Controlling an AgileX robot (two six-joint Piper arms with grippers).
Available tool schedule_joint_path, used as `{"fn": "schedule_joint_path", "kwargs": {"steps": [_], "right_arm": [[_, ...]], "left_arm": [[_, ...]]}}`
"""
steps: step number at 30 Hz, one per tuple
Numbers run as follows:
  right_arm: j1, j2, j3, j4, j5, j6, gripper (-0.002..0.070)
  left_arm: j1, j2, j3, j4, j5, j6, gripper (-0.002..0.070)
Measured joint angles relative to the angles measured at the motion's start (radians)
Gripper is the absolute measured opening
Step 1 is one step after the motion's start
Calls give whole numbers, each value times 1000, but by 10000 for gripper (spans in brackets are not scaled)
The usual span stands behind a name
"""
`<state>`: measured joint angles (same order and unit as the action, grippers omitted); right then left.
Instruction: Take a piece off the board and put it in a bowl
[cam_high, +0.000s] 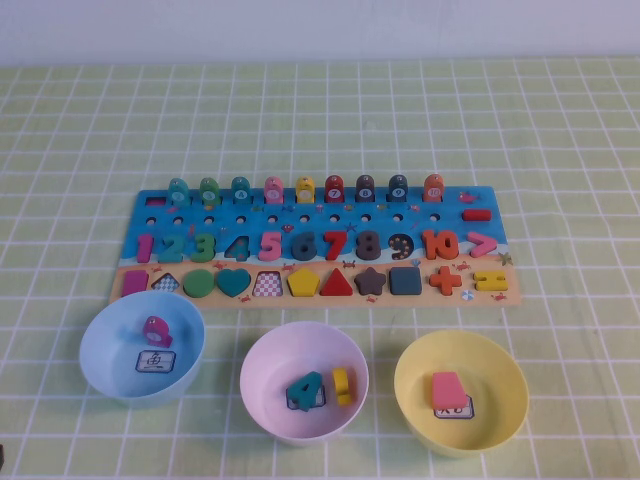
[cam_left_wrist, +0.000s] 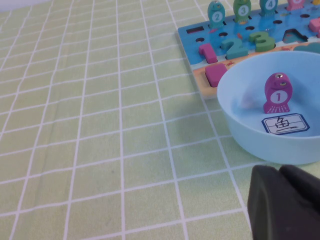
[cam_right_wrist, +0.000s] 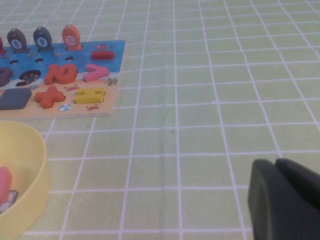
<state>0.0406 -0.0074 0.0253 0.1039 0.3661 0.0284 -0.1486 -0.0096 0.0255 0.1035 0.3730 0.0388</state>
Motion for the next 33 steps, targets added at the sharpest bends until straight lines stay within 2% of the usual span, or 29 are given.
{"fn": "schedule_joint_path", "kwargs": {"steps": [4, 7, 10, 15, 17, 20, 33], "right_arm": [[0, 0, 0, 12, 0, 0, -17], [0, 0, 0, 97, 0, 0, -17], [0, 0, 0, 307, 0, 0, -17], [0, 0, 0, 904, -19, 18, -17], [0, 0, 0, 1023, -50, 20, -17], [0, 0, 0, 1048, -80, 20, -17], [0, 0, 0, 892, -80, 20, -17]], "left_arm": [[0, 0, 0, 0, 0, 0, -5], [0, 0, 0, 0, 0, 0, -5], [0, 0, 0, 0, 0, 0, -5], [0, 0, 0, 0, 0, 0, -5], [0, 0, 0, 0, 0, 0, -5], [0, 0, 0, 0, 0, 0, -4], [0, 0, 0, 0, 0, 0, -5]]}}
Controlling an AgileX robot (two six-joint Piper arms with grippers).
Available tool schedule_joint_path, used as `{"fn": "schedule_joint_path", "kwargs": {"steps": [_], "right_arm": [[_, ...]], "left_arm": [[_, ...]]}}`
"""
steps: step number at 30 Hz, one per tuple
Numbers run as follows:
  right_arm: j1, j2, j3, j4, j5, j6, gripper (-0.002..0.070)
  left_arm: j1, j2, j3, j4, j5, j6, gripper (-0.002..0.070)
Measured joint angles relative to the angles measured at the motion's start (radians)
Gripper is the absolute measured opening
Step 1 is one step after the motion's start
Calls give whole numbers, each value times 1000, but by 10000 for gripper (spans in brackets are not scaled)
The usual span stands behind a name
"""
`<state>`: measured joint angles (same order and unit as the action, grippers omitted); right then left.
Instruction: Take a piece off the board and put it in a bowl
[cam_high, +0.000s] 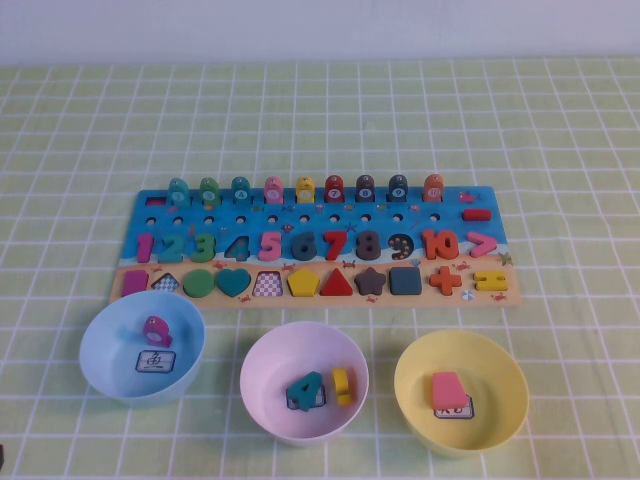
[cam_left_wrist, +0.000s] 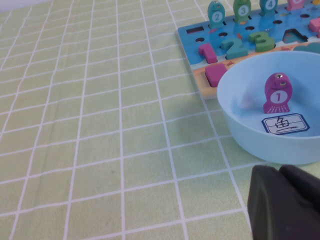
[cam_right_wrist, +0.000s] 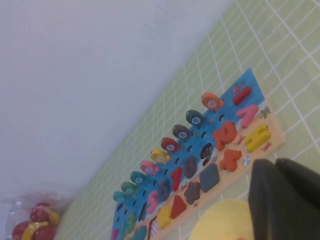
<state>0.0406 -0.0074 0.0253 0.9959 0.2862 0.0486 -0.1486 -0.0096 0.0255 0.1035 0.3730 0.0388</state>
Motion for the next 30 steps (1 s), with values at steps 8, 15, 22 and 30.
{"fn": "schedule_joint_path", "kwargs": {"steps": [8, 15, 22, 30], "right_arm": [[0, 0, 0, -6, -1, -160, -17], [0, 146, -192, -195, 93, -315, -17], [0, 518, -533, -379, 333, -356, -17], [0, 863, -851, -342, 622, -646, -17]], "left_arm": [[0, 0, 0, 0, 0, 0, -5], [0, 0, 0, 0, 0, 0, -5], [0, 0, 0, 0, 0, 0, -5], [0, 0, 0, 0, 0, 0, -5]]}}
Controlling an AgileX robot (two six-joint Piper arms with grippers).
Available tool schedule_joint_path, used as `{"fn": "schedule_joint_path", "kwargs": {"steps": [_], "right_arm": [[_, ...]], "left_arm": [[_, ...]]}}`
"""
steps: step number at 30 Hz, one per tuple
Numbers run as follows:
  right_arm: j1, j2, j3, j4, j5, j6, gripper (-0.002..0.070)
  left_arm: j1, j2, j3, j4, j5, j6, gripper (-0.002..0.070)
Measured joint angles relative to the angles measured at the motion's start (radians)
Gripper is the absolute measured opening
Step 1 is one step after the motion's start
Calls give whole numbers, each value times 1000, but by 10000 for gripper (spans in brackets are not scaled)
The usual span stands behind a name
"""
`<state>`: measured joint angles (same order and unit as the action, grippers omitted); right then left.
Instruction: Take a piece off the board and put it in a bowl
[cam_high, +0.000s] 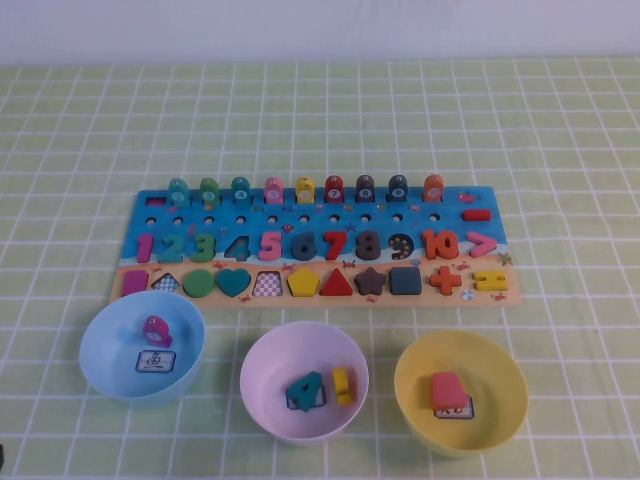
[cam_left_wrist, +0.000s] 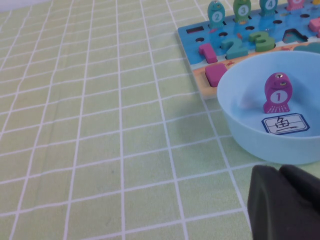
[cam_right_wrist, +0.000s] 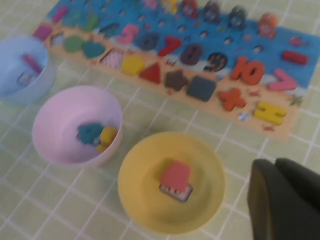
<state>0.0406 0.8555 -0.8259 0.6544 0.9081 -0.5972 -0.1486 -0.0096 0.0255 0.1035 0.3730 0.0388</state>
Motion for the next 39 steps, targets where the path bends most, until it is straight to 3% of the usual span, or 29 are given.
{"fn": "schedule_joint_path", "kwargs": {"steps": [6, 16, 30, 34, 39], "right_arm": [[31, 258, -246, -88, 230, -64, -17], [250, 592, -538, -357, 311, -69, -17], [361, 945, -906, -399, 324, -189, -10], [385, 1013, -951, -399, 324, -208, 57], [418, 1074, -963, -399, 324, -241, 253]], "left_arm": [[0, 0, 0, 0, 0, 0, -5], [0, 0, 0, 0, 0, 0, -5], [0, 0, 0, 0, 0, 0, -5], [0, 0, 0, 0, 0, 0, -5], [0, 0, 0, 0, 0, 0, -5]]}}
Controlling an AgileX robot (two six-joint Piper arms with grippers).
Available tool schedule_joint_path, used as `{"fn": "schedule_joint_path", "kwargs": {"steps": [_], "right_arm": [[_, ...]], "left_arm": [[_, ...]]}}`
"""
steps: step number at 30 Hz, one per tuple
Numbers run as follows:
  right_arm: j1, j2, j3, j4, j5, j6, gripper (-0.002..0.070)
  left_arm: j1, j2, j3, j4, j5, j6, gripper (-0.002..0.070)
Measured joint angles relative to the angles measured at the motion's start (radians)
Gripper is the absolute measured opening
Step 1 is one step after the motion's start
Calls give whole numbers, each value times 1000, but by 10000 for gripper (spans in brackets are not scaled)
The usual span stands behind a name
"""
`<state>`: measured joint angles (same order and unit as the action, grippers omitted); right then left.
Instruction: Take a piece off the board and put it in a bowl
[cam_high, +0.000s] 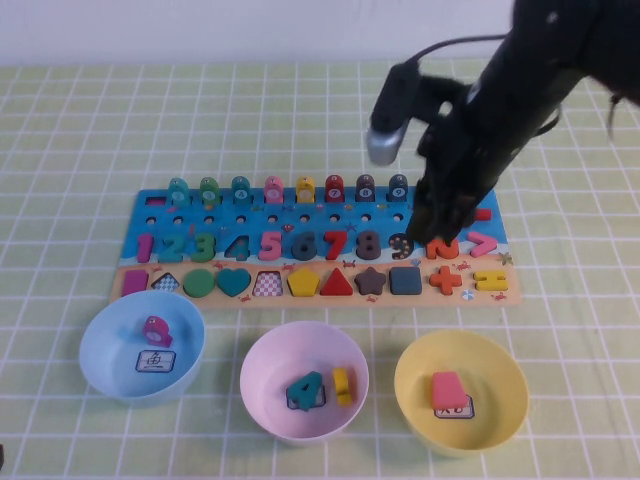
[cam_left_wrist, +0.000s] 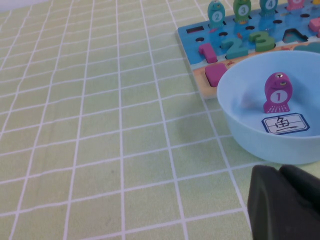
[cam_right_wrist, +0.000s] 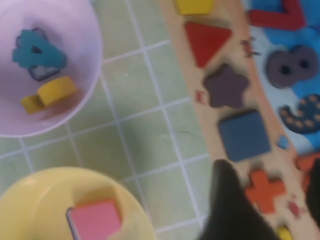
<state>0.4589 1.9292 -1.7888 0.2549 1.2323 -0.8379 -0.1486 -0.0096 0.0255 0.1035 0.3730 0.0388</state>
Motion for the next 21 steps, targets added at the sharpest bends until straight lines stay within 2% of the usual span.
{"fn": "schedule_joint_path", "kwargs": {"steps": [3, 5, 11, 21], "right_arm": [[40, 27, 0, -13, 0, -23, 387], [75, 47, -1, -48, 0, -42, 428], [134, 104, -2, -105, 0, -51, 454], [138, 146, -3, -154, -106, -48, 457]], "left_arm": [[0, 0, 0, 0, 0, 0, -5], [0, 0, 0, 0, 0, 0, -5], [0, 0, 0, 0, 0, 0, -5], [0, 0, 0, 0, 0, 0, -5]]}}
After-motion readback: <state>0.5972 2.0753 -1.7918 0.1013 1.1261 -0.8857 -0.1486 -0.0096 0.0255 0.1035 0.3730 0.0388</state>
